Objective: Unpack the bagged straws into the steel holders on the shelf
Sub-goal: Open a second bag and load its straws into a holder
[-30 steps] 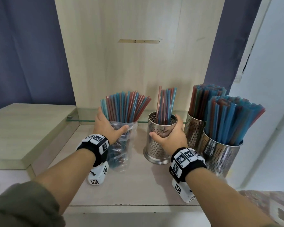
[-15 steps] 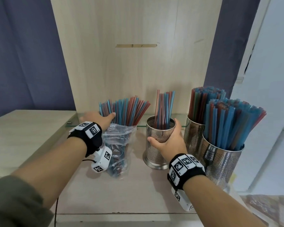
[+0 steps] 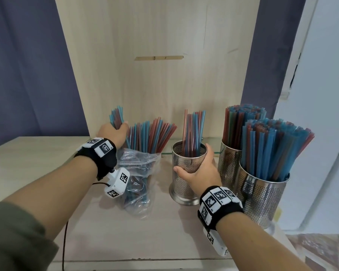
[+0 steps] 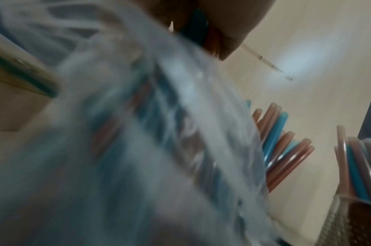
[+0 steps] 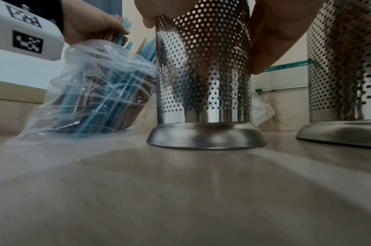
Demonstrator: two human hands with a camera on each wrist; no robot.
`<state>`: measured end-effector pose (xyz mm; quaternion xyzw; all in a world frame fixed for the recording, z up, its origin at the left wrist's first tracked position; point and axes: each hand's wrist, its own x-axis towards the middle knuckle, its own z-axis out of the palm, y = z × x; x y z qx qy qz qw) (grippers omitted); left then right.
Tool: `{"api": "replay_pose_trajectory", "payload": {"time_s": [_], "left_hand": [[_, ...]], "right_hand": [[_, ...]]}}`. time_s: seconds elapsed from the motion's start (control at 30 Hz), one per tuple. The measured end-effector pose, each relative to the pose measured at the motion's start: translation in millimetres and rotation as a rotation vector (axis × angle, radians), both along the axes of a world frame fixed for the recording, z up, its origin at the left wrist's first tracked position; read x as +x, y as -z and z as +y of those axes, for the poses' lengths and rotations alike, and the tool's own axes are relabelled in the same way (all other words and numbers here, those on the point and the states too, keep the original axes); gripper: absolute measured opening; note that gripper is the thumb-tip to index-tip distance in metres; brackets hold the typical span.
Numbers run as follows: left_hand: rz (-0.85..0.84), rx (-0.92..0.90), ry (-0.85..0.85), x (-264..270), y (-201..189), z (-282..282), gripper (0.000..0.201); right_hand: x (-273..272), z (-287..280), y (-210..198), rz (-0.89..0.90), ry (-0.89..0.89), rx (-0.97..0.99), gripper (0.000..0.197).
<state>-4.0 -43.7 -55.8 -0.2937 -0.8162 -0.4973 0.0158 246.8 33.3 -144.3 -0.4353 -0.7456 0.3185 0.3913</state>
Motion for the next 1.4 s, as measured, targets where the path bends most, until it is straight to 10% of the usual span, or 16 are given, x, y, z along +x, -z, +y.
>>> {"api": "replay_pose_trajectory", "payload": {"time_s": [0.9, 1.4], "left_hand": [[-0.258, 0.953, 0.461, 60.1, -160.6, -0.4, 0.027], [-0.043, 0.247, 0.424, 130.8, -33.4, 68.0, 0.028]], "right_hand": [[1.2, 3.5, 2.8, -0.005, -0.007, 0.025, 0.119], [1.7, 1.9, 3.0, -0.004, -0.021, 0.008, 0.121]]}}
